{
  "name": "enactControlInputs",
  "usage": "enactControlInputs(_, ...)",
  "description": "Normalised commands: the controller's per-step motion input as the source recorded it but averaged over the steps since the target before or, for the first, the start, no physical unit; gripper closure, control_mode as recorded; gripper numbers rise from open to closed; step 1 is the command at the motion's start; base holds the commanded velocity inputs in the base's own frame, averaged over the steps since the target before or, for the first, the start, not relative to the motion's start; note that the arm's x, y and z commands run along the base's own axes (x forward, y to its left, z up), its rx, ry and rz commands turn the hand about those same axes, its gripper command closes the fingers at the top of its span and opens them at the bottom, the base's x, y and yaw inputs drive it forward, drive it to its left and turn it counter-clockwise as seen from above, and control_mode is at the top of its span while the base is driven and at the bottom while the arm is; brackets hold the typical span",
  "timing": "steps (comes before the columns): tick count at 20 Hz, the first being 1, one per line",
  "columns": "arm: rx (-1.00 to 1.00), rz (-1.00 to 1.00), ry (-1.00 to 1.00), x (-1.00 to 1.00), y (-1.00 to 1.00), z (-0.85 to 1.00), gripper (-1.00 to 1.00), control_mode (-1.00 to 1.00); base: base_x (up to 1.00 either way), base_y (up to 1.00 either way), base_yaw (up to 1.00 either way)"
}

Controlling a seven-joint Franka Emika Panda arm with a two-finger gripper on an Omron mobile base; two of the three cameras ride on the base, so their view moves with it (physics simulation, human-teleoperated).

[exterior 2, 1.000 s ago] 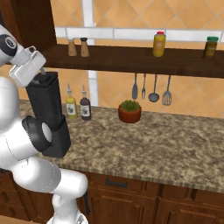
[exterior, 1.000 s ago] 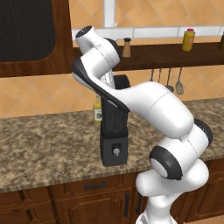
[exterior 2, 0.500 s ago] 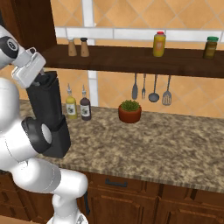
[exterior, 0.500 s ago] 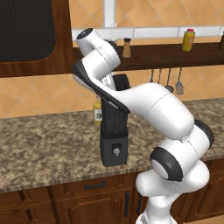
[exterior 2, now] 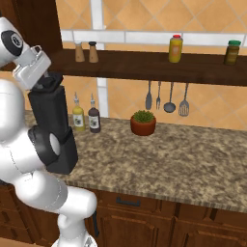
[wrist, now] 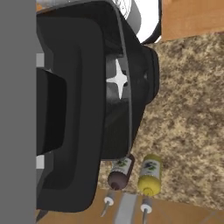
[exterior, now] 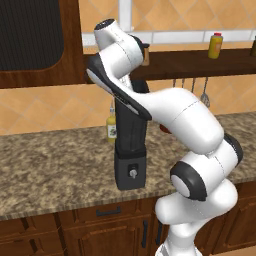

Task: Close the lid blender by securely placing the lid on top.

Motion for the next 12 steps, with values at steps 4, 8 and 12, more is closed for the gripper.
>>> enactControlInputs(4,0.12,0.01,0.03,-0.13,-0.03,0.1,1.0,-1.0,0.0,0.0,0.0)
enactControlInputs(8,0.14,0.04,0.02,-0.39,0.0,-0.37,1.0,-1.0,0.0,0.0,0.0)
enactControlInputs(12,0.12,0.09,0.0,-0.27,-0.04,-0.49,1.0,-1.0,0.0,0.0,0.0)
